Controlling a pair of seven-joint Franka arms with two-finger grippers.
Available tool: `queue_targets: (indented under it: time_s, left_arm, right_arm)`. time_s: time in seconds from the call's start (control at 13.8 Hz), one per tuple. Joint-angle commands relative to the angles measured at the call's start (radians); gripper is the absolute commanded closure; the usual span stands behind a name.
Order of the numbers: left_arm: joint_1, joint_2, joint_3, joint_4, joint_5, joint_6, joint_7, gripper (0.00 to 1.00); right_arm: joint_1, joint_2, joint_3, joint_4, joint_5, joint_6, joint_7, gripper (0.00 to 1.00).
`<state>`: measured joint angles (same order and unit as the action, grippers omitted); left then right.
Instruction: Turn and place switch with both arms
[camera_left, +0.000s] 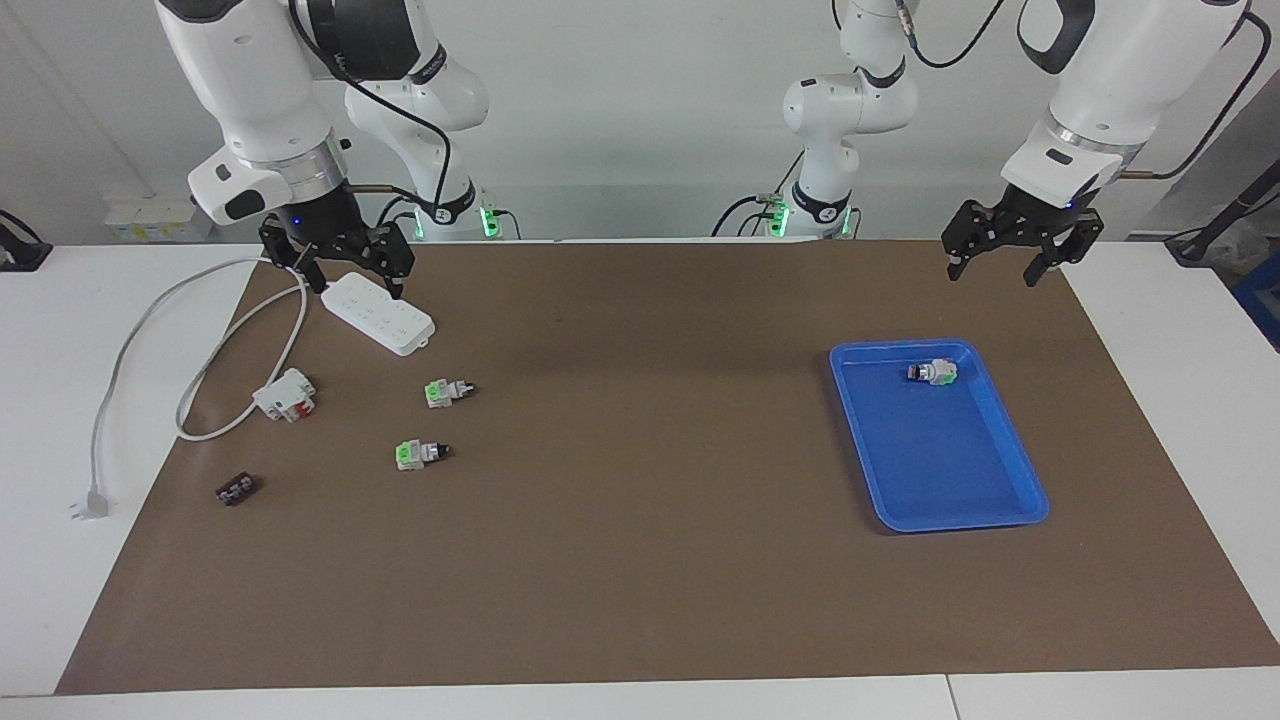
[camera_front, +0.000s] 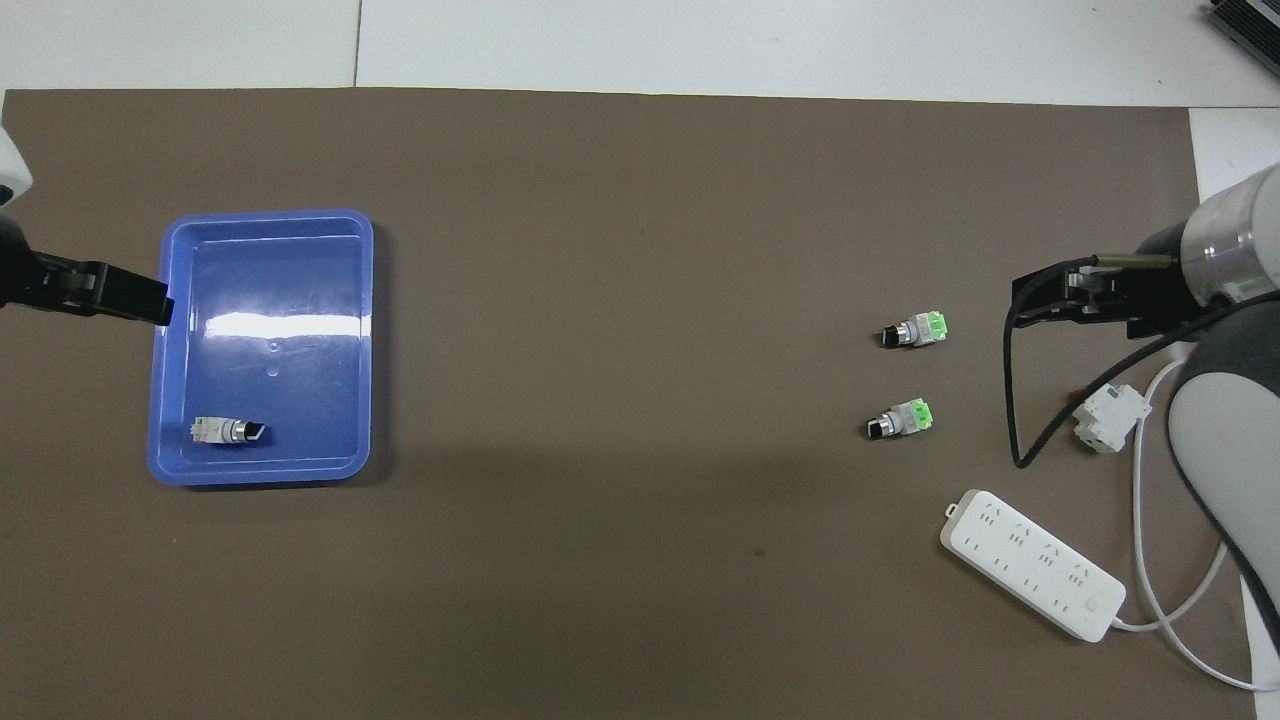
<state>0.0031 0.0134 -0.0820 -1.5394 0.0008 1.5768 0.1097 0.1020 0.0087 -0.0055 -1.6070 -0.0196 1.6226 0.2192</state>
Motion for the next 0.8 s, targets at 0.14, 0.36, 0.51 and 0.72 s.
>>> queue_targets:
  time_s: [0.14,0.36,0.51,0.72]
  left_arm:
    - [-0.006,-0.012,0.008,-0.007,0.002,-0.003,-0.010,0.02]
    - [-0.008,-0.013,0.008,-0.008,0.002,-0.006,-0.013,0.02]
    - [-0.005,-0.013,0.008,-0.013,0.002,-0.001,-0.013,0.02]
    - [-0.008,-0.013,0.010,-0.013,0.004,0.000,-0.012,0.02]
  right_arm:
    - [-0.005,-0.019,0.001,-0.025,0.018,0.017,-0.026,0.00]
    - [-0.005,-0.019,0.001,-0.030,0.018,0.025,-0.093,0.00]
    - [-0.010,-0.019,0.001,-0.047,0.020,0.054,-0.278,0.00]
    - [-0.036,-0.009,0.001,-0.053,0.020,0.077,-0.583,0.00]
